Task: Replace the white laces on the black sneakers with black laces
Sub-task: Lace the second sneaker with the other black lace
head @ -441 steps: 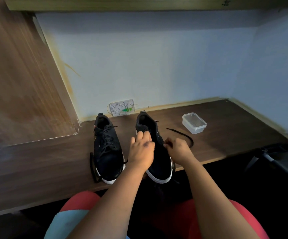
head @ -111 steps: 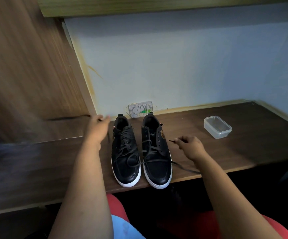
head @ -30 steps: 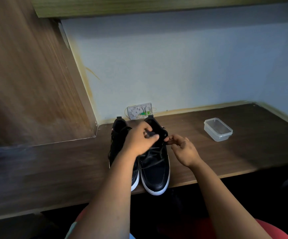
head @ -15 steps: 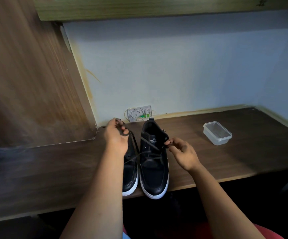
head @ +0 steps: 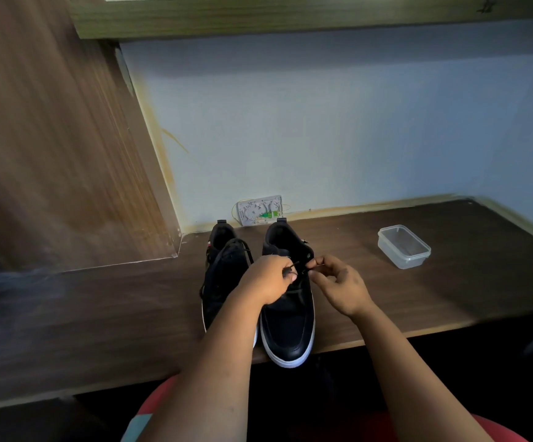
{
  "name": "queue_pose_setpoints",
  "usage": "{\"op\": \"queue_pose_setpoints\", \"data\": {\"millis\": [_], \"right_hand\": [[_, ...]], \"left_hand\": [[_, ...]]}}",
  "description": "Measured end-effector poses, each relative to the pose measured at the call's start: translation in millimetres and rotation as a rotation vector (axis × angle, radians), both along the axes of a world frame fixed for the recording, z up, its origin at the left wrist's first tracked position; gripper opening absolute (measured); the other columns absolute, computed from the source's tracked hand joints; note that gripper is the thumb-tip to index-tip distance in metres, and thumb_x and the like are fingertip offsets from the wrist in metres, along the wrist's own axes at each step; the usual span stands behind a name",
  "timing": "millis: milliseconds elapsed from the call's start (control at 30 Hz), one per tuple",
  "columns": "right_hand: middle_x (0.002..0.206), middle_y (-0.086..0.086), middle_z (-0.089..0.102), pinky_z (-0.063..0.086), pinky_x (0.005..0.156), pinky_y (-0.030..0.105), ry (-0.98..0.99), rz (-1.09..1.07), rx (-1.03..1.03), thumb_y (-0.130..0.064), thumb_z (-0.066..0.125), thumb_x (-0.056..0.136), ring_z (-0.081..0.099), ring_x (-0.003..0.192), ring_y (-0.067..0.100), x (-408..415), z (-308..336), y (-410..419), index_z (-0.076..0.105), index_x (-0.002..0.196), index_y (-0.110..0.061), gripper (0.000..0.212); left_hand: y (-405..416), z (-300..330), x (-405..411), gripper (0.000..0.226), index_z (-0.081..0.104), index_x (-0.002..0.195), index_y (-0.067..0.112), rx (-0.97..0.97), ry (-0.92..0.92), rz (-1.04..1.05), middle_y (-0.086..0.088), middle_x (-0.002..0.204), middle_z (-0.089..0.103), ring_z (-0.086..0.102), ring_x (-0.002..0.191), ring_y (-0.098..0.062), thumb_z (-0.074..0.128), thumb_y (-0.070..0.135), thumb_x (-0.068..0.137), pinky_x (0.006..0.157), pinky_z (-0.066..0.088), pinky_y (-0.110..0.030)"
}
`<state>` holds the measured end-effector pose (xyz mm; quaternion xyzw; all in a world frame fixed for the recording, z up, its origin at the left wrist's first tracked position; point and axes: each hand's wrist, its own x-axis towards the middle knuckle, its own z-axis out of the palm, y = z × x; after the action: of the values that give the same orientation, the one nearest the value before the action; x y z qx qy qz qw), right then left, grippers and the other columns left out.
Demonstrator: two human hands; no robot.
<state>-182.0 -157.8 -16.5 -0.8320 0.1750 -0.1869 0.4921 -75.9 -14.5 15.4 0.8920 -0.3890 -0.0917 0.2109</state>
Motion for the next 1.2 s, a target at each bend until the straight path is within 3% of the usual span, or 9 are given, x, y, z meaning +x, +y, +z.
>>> {"op": "queue_pose_setpoints", "data": {"millis": [233, 333, 433, 567, 633, 733, 967, 1133, 1200], "right_hand": [[0.088, -0.012, 0.07, 0.042, 0.072, 0.003, -0.034, 0.004, 0.003, -0.017, 0.07, 0.086, 0.062, 0.083, -0.013, -0.7, 0.4, 2.3, 0.067, 0.095, -0.022, 0.011], [0.093, -0.012, 0.07, 0.045, 0.08, 0.011, -0.02, 0.014, 0.048, -0.012, 0.063, 0.09, 0.065, 0.09, -0.003, -0.6, -0.3, 1.6, 0.065, 0.093, -0.03, 0.019], [0.097, -0.006, 0.07, 0.053, 0.09, 0.034, -0.019, -0.02, 0.193, -0.01, 0.06, 0.091, 0.066, 0.095, 0.014, 2.5, -1.0, 7.7, 0.063, 0.096, -0.031, 0.021], [0.086, 0.005, 0.066, 0.056, 0.071, 0.037, 0.051, -0.18, 0.206, -0.031, 0.072, 0.083, 0.068, 0.074, 0.019, 6.4, 0.0, 24.3, 0.047, 0.087, -0.024, 0.026], [0.082, 0.005, 0.064, 0.053, 0.064, 0.03, 0.118, -0.178, 0.185, -0.033, 0.076, 0.079, 0.068, 0.071, 0.018, 6.1, 0.3, 31.0, 0.048, 0.087, -0.021, 0.032], [0.079, 0.004, 0.065, 0.054, 0.063, 0.028, 0.136, -0.187, 0.223, -0.028, 0.079, 0.077, 0.068, 0.073, 0.018, 4.3, 0.4, 34.7, 0.048, 0.087, -0.019, 0.034], [0.085, 0.003, 0.065, 0.057, 0.073, 0.037, 0.183, -0.216, 0.242, -0.017, 0.07, 0.078, 0.066, 0.08, 0.021, 7.6, 6.1, 35.4, 0.049, 0.087, -0.024, 0.024], [0.064, 0.002, 0.051, 0.033, 0.039, 0.019, 0.124, -0.162, 0.962, 0.001, 0.056, 0.092, 0.046, 0.052, 0.011, 8.6, 8.8, 35.9, 0.046, 0.08, -0.018, 0.024], [0.062, 0.002, 0.05, 0.03, 0.036, 0.018, 0.149, -0.165, 1.013, 0.0, 0.056, 0.093, 0.043, 0.049, 0.009, 9.0, 5.6, 33.2, 0.048, 0.082, -0.017, 0.022]], "left_hand": [[2.4, 1.3, -1.4, 0.017, 0.063, 0.104, 0.02, -0.158, -0.129, 0.227, 0.003, 0.115, 0.046, 0.052, 0.099, -0.019, 0.057, 0.032, 0.094, 0.081, 0.048, -0.033], [12.0, 11.6, 1.8, 0.012, 0.061, 0.102, 0.021, -0.246, -0.293, 0.493, -0.001, 0.117, 0.05, 0.048, 0.108, -0.024, 0.055, 0.025, 0.092, 0.086, 0.042, -0.038], [24.7, 24.8, 9.8, 0.033, 0.051, 0.122, 0.021, -0.238, -0.281, 0.724, -0.006, 0.131, 0.043, 0.036, 0.123, -0.028, 0.06, 0.023, 0.089, 0.096, 0.033, -0.044], [30.9, 25.7, 10.5, 0.043, 0.052, 0.125, 0.029, -0.108, -0.164, 0.541, -0.001, 0.134, 0.043, 0.038, 0.126, -0.024, 0.069, 0.029, 0.086, 0.101, 0.036, -0.043], [31.6, 26.4, 4.3, 0.015, 0.064, 0.097, 0.029, -0.217, -0.021, 0.373, 0.003, 0.112, 0.061, 0.057, 0.102, -0.016, 0.071, 0.024, 0.084, 0.086, 0.047, -0.03], [31.1, 25.5, -11.2, 0.013, 0.068, 0.077, 0.024, -0.103, 0.114, 0.079, 0.004, 0.084, 0.068, 0.063, 0.077, -0.009, 0.081, 0.019, 0.074, 0.075, 0.053, -0.027], [22.8, 0.2, -26.2, 0.016, 0.068, 0.099, 0.021, 0.043, -0.25, -0.01, 0.003, 0.103, 0.054, 0.059, 0.093, -0.016, 0.07, 0.021, 0.083, 0.077, 0.054, -0.034], [21.9, -17.1, -35.8, 0.012, 0.056, 0.091, 0.01, -0.091, -0.38, 0.052, -0.001, 0.1, 0.045, 0.056, 0.078, -0.02, 0.054, 0.022, 0.093, 0.06, 0.045, -0.03], [21.2, -23.0, -38.4, 0.01, 0.051, 0.087, 0.011, -0.147, -0.379, 0.061, -0.001, 0.099, 0.043, 0.054, 0.072, -0.019, 0.056, 0.019, 0.091, 0.059, 0.044, -0.028]]}}
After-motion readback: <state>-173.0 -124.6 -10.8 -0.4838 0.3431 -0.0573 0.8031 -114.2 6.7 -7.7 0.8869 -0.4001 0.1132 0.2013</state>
